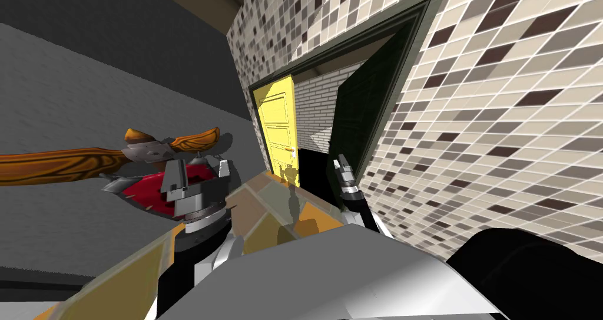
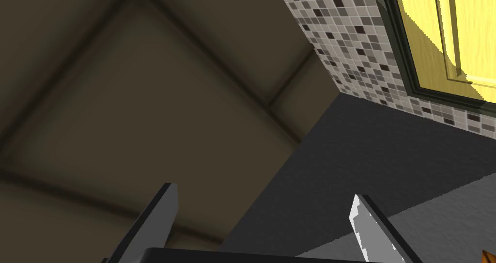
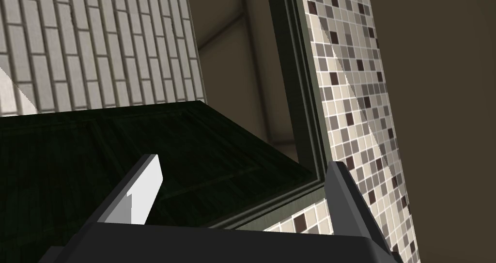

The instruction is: Push the door open

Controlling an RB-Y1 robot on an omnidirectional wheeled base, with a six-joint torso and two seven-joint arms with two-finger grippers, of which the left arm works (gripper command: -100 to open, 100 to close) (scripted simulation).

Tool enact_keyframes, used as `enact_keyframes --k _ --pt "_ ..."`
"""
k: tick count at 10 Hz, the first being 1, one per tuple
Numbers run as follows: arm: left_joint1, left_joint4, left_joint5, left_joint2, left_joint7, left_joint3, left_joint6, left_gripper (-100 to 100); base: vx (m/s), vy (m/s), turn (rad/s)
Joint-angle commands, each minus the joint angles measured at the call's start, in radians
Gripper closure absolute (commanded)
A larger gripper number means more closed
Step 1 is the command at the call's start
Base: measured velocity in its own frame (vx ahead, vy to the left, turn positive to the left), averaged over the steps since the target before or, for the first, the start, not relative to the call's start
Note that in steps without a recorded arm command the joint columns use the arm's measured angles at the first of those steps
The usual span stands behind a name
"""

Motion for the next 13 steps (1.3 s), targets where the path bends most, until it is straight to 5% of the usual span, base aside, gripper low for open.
enact_keyframes --k 1,13 --pt "-0.016 0.029 -0.003 0.007 0.005 -0.005 0.003 -100 0.077 -0.023 -0.027" --pt "-0.176 0.316 -0.035 0.048 0.054 -0.053 0.036 -100 0.103 0.044 -0.026"
